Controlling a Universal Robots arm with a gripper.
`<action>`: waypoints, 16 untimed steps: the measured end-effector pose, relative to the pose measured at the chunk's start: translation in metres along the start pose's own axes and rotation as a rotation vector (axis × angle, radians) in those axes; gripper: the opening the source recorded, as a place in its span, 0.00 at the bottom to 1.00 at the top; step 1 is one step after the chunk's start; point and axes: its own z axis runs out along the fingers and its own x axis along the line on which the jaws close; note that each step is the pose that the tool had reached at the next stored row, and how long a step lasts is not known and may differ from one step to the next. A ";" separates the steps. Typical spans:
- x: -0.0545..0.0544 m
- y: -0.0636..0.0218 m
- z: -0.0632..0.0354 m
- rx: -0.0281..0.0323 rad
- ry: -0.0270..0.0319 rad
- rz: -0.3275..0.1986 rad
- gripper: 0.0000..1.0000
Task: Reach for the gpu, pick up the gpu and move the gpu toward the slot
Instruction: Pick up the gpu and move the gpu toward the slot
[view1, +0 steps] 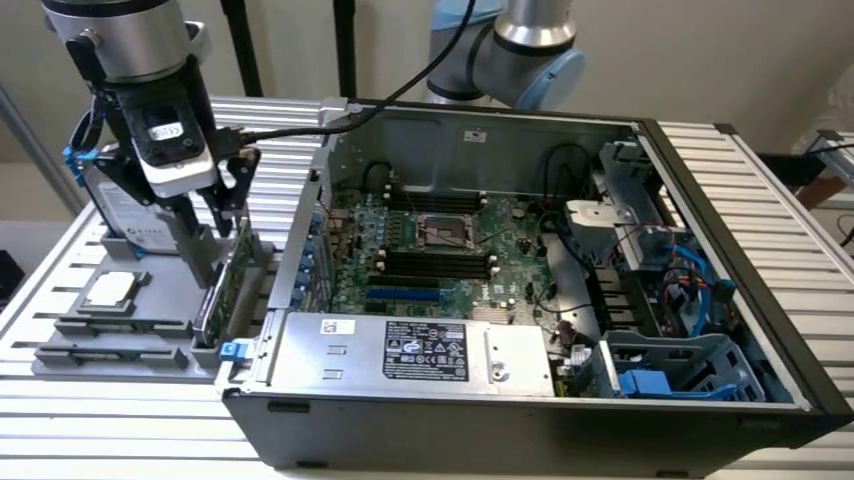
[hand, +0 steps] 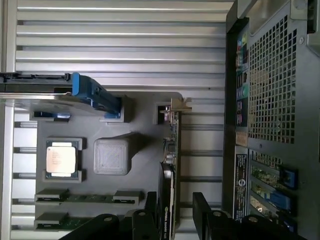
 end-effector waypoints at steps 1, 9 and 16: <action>0.000 -0.0007 0.0018 0.0000 0.0000 0.000 0.42; 0.000 -0.0073 0.0163 0.0000 -0.0026 0.018 0.42; 0.000 -0.0125 0.0291 -0.0001 -0.0054 0.038 0.42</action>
